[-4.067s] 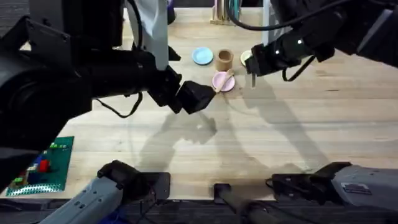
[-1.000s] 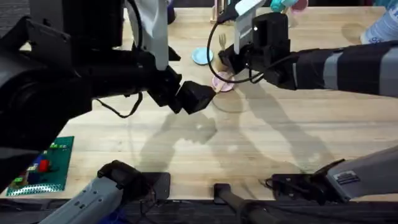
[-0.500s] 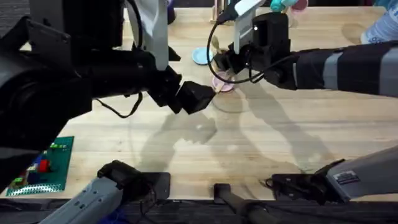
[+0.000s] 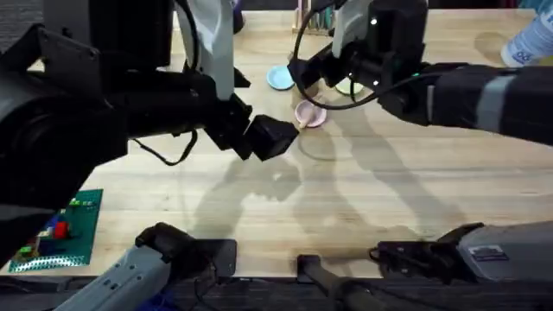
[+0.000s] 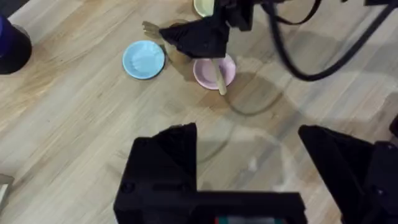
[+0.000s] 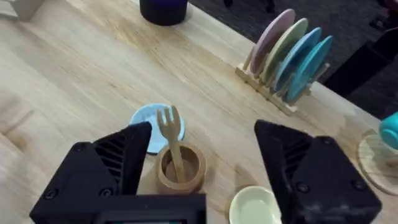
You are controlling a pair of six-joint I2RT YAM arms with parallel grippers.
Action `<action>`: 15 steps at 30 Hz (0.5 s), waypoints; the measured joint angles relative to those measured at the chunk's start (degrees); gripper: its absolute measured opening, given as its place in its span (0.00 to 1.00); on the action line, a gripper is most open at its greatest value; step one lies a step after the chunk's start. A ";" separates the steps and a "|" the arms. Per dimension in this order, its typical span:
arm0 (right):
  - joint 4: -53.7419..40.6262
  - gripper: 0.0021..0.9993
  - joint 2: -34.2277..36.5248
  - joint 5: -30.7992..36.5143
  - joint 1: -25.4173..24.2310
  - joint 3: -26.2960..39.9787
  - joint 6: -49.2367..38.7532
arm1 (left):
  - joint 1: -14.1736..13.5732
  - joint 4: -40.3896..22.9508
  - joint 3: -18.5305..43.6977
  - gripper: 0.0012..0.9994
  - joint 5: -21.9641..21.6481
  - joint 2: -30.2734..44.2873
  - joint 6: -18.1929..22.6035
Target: Pick up a utensil and set it on the pink plate, then put the other utensil in the container.
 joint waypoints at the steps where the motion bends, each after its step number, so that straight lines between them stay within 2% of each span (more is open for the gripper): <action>1: -0.77 1.00 -0.82 0.02 0.00 0.00 0.00 | 0.00 0.00 0.00 0.99 0.00 -0.01 0.00; 9: -15.50 1.00 -9.93 0.02 0.00 -0.04 0.00 | 0.00 0.00 0.00 0.99 0.00 0.00 0.00; 15: -28.84 1.00 -19.29 0.02 0.00 -0.07 0.02 | 0.00 0.00 0.00 0.99 0.00 -0.02 0.00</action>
